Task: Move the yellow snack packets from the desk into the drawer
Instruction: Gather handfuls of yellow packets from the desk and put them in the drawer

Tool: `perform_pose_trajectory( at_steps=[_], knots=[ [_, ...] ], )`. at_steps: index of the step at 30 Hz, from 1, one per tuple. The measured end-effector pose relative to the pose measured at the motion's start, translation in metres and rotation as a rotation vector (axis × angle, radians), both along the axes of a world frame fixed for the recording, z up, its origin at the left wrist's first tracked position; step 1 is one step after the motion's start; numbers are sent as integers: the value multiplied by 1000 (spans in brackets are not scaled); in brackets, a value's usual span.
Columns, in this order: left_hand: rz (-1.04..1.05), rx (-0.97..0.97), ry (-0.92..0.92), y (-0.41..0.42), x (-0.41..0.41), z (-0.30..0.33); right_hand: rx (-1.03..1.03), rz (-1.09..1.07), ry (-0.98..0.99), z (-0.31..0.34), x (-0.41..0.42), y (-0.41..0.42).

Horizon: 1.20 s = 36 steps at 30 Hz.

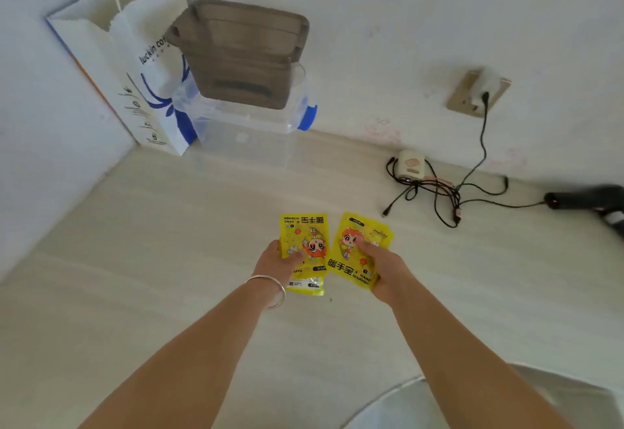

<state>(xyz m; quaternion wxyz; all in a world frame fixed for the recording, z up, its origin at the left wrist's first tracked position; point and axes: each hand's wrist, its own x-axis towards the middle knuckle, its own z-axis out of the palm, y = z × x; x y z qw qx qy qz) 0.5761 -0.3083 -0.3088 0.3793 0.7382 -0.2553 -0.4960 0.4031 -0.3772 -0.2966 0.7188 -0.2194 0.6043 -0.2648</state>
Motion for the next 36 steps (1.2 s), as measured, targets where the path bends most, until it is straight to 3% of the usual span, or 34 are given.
perform_pose_trajectory(
  at_steps=[16, 26, 36],
  knots=[
    [-832, -73, -48, 27, -333, 17, -10, -740, -7, -2, -322, 163],
    [-1074, 32, -16, 83, -547, -12, 73, -1025, -102, -25, -506, 258],
    [-1213, 180, -150, 71, -655, -54, 164, -1175, -173, -65, -597, 268]
  ],
)
